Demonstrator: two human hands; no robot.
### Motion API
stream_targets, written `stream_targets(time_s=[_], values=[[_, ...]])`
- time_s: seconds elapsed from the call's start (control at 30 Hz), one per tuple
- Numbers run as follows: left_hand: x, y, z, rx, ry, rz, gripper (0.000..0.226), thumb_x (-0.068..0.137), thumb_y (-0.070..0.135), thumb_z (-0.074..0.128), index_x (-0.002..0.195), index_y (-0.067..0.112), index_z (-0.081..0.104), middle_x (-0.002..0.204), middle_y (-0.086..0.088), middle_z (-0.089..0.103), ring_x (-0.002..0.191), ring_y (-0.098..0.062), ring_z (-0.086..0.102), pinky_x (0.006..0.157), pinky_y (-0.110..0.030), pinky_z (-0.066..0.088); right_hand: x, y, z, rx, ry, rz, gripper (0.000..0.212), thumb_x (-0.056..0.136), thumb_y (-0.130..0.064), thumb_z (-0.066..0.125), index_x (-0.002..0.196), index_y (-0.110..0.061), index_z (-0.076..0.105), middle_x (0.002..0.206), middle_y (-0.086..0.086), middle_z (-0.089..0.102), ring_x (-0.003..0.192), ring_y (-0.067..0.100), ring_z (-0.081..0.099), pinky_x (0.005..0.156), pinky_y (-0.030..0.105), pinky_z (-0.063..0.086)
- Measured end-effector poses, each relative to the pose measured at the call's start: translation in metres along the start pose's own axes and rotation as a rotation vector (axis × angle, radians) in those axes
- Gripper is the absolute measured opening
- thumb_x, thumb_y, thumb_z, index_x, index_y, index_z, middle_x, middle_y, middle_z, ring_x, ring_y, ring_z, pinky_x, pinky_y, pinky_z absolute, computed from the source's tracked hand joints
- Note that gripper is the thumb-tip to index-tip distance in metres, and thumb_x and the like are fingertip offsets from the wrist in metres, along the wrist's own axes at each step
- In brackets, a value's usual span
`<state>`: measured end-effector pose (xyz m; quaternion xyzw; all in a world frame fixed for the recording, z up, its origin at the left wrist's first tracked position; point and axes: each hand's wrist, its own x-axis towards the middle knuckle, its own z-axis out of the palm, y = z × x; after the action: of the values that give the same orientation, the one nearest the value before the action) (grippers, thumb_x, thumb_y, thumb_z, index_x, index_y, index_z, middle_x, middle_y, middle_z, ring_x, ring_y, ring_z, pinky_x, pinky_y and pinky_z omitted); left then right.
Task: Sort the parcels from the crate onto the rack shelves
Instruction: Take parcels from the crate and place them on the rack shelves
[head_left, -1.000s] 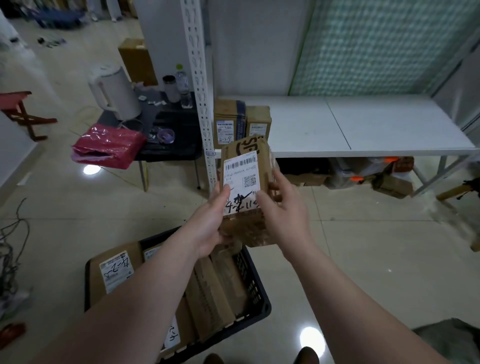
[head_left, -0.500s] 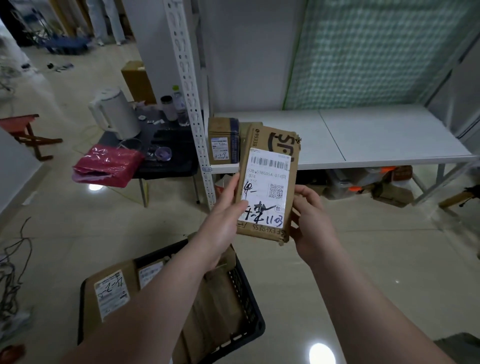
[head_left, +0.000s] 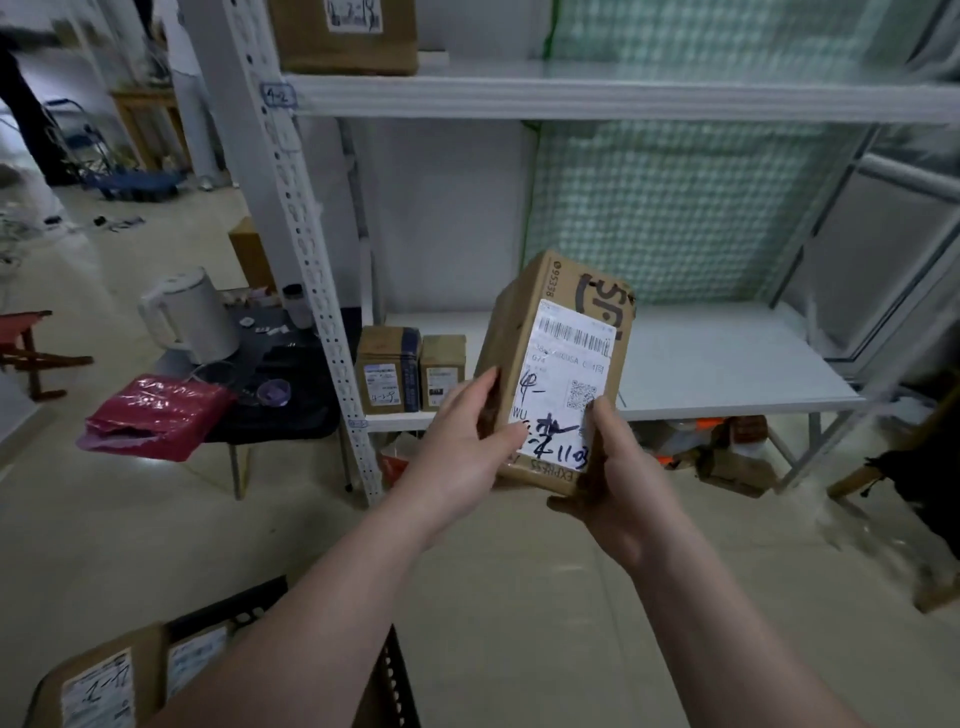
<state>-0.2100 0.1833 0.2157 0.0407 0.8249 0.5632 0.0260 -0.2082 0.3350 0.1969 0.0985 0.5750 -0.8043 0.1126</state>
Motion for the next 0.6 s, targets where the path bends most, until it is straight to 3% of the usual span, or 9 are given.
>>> stream_targets(time_s=[0.1, 0.17, 0.23, 0.33, 0.5, 0.6], values=[[0.016, 0.031, 0.017, 0.022, 0.028, 0.07, 0.065, 0.094, 0.028, 0.055, 0.149, 0.037, 0.021, 0.14, 0.01, 0.029, 0.115, -0.002, 0.038, 0.085, -0.012, 0.033, 0.003, -0.035, -0.021, 0.014, -0.071, -0.114, 0.03, 0.103, -0.034, 0.04, 0.129, -0.037, 0.052, 0.119, -0.006, 0.07, 0.097, 0.016, 0.07, 0.067, 0.031, 0.052], [0.025, 0.051, 0.023, 0.021, 0.057, 0.1, 0.067, 0.093, 0.031, 0.056, 0.148, 0.042, 0.019, 0.136, 0.01, 0.028, 0.115, -0.004, 0.04, 0.091, -0.015, 0.036, 0.006, -0.059, -0.029, -0.019, -0.106, -0.176, 0.031, 0.101, -0.031, 0.044, 0.131, -0.038, 0.05, 0.118, -0.009, 0.07, 0.101, 0.016, 0.07, 0.068, 0.031, 0.051], [0.035, 0.067, 0.025, 0.028, 0.089, 0.133, 0.068, 0.092, 0.032, 0.058, 0.148, 0.043, 0.019, 0.134, 0.01, 0.03, 0.119, -0.006, 0.041, 0.101, -0.025, 0.039, 0.009, -0.082, -0.034, -0.062, -0.131, -0.227, 0.033, 0.1, -0.029, 0.047, 0.131, -0.039, 0.05, 0.113, -0.012, 0.072, 0.095, 0.011, 0.071, 0.067, 0.029, 0.049], [0.043, 0.091, 0.022, 0.078, 0.11, 0.191, 0.067, 0.094, 0.029, 0.056, 0.148, 0.042, 0.019, 0.131, 0.01, 0.035, 0.115, -0.002, 0.039, 0.097, -0.023, 0.038, 0.016, -0.11, -0.035, -0.128, -0.174, -0.319, 0.039, 0.1, -0.022, 0.048, 0.135, -0.04, 0.046, 0.113, -0.011, 0.072, 0.084, 0.005, 0.07, 0.06, 0.02, 0.049], [0.055, 0.115, 0.007, 0.162, 0.159, 0.269, 0.067, 0.096, 0.024, 0.052, 0.148, 0.046, 0.014, 0.143, 0.012, 0.035, 0.12, 0.001, 0.034, 0.1, -0.025, 0.031, 0.036, -0.14, -0.025, -0.16, -0.215, -0.421, 0.055, 0.098, -0.009, 0.051, 0.142, -0.039, 0.041, 0.113, -0.013, 0.072, 0.086, 0.004, 0.071, 0.057, 0.02, 0.049], [0.072, 0.127, -0.004, 0.193, 0.194, 0.298, 0.07, 0.096, 0.02, 0.052, 0.149, 0.044, 0.013, 0.148, 0.014, 0.033, 0.122, 0.003, 0.031, 0.096, -0.023, 0.031, 0.053, -0.157, -0.013, -0.2, -0.235, -0.465, 0.058, 0.097, -0.006, 0.051, 0.143, -0.039, 0.039, 0.116, -0.012, 0.07, 0.093, 0.007, 0.07, 0.065, 0.023, 0.052]])
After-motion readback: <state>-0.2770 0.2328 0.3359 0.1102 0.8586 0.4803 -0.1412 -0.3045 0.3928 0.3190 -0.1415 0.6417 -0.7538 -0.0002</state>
